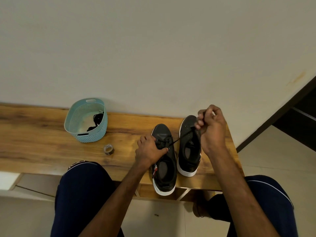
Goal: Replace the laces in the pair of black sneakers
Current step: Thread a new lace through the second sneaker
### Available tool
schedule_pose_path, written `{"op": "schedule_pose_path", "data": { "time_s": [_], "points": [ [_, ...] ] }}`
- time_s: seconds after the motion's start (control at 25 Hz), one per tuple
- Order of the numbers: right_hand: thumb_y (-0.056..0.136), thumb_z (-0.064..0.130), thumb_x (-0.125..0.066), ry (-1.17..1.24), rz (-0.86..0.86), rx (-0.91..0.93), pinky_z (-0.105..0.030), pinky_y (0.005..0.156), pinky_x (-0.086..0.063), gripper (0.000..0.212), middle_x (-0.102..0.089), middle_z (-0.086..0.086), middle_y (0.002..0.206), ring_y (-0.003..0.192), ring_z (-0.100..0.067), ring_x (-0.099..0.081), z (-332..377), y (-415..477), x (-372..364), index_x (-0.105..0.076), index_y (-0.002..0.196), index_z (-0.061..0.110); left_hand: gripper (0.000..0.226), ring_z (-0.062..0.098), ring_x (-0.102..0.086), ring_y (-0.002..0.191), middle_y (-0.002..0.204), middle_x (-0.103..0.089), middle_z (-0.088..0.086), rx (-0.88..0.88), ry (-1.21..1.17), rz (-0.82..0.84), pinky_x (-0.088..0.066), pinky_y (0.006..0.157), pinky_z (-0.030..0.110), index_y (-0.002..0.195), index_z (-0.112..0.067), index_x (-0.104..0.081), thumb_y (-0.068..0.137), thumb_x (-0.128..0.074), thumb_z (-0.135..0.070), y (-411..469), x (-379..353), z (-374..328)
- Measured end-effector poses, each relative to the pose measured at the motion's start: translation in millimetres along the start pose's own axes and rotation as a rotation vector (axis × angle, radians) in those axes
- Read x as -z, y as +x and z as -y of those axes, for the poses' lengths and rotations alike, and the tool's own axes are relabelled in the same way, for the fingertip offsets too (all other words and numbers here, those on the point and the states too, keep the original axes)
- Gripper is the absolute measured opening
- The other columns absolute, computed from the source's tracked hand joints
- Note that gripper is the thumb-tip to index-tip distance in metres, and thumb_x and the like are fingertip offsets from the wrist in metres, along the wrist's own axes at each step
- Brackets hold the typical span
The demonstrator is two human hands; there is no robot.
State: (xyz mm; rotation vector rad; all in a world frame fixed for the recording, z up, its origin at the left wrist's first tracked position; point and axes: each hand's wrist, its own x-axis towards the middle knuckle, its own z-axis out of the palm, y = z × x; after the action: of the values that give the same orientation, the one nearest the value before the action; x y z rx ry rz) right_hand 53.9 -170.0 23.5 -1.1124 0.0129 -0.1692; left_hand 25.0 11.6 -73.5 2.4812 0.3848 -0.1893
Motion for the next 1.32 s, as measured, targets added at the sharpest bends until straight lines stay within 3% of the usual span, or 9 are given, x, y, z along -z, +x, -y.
{"op": "schedule_pose_path", "data": {
  "time_s": [0.2, 0.32, 0.52, 0.72, 0.8, 0.88, 1.0, 1.16, 1.32],
  "points": [
    [0.097, 0.021, -0.058, -1.282, 0.394, -0.023, -0.028, 0.078, -0.047, 0.014, -0.063, 0.006, 0.105, 0.095, -0.010, -0.059, -64.7, -8.2, 14.8, -0.066, 0.109, 0.019, 0.085, 0.023, -0.050, 0.112, 0.120, -0.051, 0.006, 0.035, -0.020, 0.069, -0.051, 0.084, 0.038, 0.124, -0.013, -0.047, 0.068, -0.069, -0.073, -7.1, -9.9, 5.7],
    [0.096, 0.025, -0.058, -1.701, 0.546, -0.017, -0.038, 0.084, -0.052, 0.024, -0.061, -0.001, 0.115, 0.107, -0.023, -0.059, -95.5, -25.4, 10.7, -0.062, 0.118, 0.017, 0.098, 0.021, -0.060, 0.094, 0.107, -0.060, 0.005, 0.075, 0.025, 0.134, -0.053, 0.071, 0.035, 0.113, -0.013, -0.054, 0.053, -0.055, -0.090, -11.6, -13.5, 9.2],
    [0.095, 0.028, -0.062, -1.520, 0.350, -0.027, -0.033, 0.076, -0.051, 0.013, -0.070, 0.003, 0.092, 0.089, -0.017, -0.065, -67.4, -15.5, 7.4, -0.071, 0.096, 0.019, 0.099, 0.021, -0.060, 0.097, 0.108, -0.057, 0.006, 0.070, 0.031, 0.136, -0.051, 0.067, 0.034, 0.106, -0.012, -0.060, 0.053, -0.048, -0.095, -12.8, -17.4, 18.4],
    [0.097, 0.017, -0.062, -0.534, 0.076, 0.118, -0.024, 0.073, -0.055, 0.010, -0.071, 0.004, 0.090, 0.085, -0.006, -0.064, 20.3, 0.0, 1.6, -0.071, 0.094, 0.014, 0.091, 0.023, -0.052, 0.110, 0.123, -0.051, 0.008, 0.088, -0.006, 0.166, -0.052, 0.079, 0.036, 0.123, -0.011, -0.053, 0.067, -0.060, -0.083, -15.0, -15.9, 14.9],
    [0.099, 0.016, -0.057, -0.388, 0.099, 0.058, -0.021, 0.073, -0.054, 0.013, -0.073, -0.001, 0.100, 0.090, -0.005, -0.064, 33.0, 0.9, 7.5, -0.069, 0.094, 0.012, 0.093, 0.024, -0.051, 0.113, 0.126, -0.052, 0.008, 0.103, -0.034, 0.168, -0.053, 0.084, 0.040, 0.128, -0.012, -0.049, 0.067, -0.063, -0.081, -14.0, -13.9, 16.0],
    [0.101, 0.024, -0.055, -0.634, 0.114, -0.047, -0.034, 0.082, -0.056, 0.017, -0.072, -0.003, 0.101, 0.091, -0.011, -0.066, 13.7, -1.4, 14.2, -0.065, 0.096, 0.012, 0.096, 0.024, -0.053, 0.114, 0.128, -0.052, 0.008, 0.105, -0.051, 0.160, -0.054, 0.088, 0.043, 0.132, -0.013, -0.043, 0.067, -0.065, -0.079, -13.0, -13.7, 16.9],
    [0.097, 0.028, -0.059, -1.420, 0.191, 0.101, -0.037, 0.075, -0.052, 0.018, -0.062, 0.001, 0.112, 0.095, -0.021, -0.064, -39.3, -8.6, 17.5, -0.056, 0.113, 0.020, 0.093, 0.025, -0.051, 0.118, 0.132, -0.048, 0.009, 0.084, 0.020, 0.134, -0.051, 0.087, 0.038, 0.135, -0.012, -0.040, 0.073, -0.063, -0.076, -16.3, -12.7, 13.1],
    [0.099, 0.023, -0.054, -1.654, 0.590, 0.070, -0.038, 0.082, -0.051, 0.039, -0.052, 0.002, 0.135, 0.109, -0.024, -0.062, -84.9, -23.2, 6.9, -0.049, 0.137, 0.026, 0.089, 0.026, -0.050, 0.118, 0.132, -0.048, 0.009, 0.060, 0.027, 0.105, -0.051, 0.087, 0.040, 0.135, -0.013, -0.037, 0.075, -0.063, -0.074, -19.3, -12.4, 11.2],
    [0.097, 0.021, -0.057, -1.701, 0.476, -0.042, -0.034, 0.076, -0.049, 0.014, -0.066, -0.003, 0.111, 0.096, -0.023, -0.066, -88.4, -25.0, 8.4, -0.063, 0.110, 0.018, 0.089, 0.025, -0.051, 0.116, 0.130, -0.049, 0.009, 0.061, 0.030, 0.107, -0.051, 0.085, 0.038, 0.134, -0.013, -0.038, 0.075, -0.063, -0.074, -19.9, -11.5, 11.5]
  ]
}}
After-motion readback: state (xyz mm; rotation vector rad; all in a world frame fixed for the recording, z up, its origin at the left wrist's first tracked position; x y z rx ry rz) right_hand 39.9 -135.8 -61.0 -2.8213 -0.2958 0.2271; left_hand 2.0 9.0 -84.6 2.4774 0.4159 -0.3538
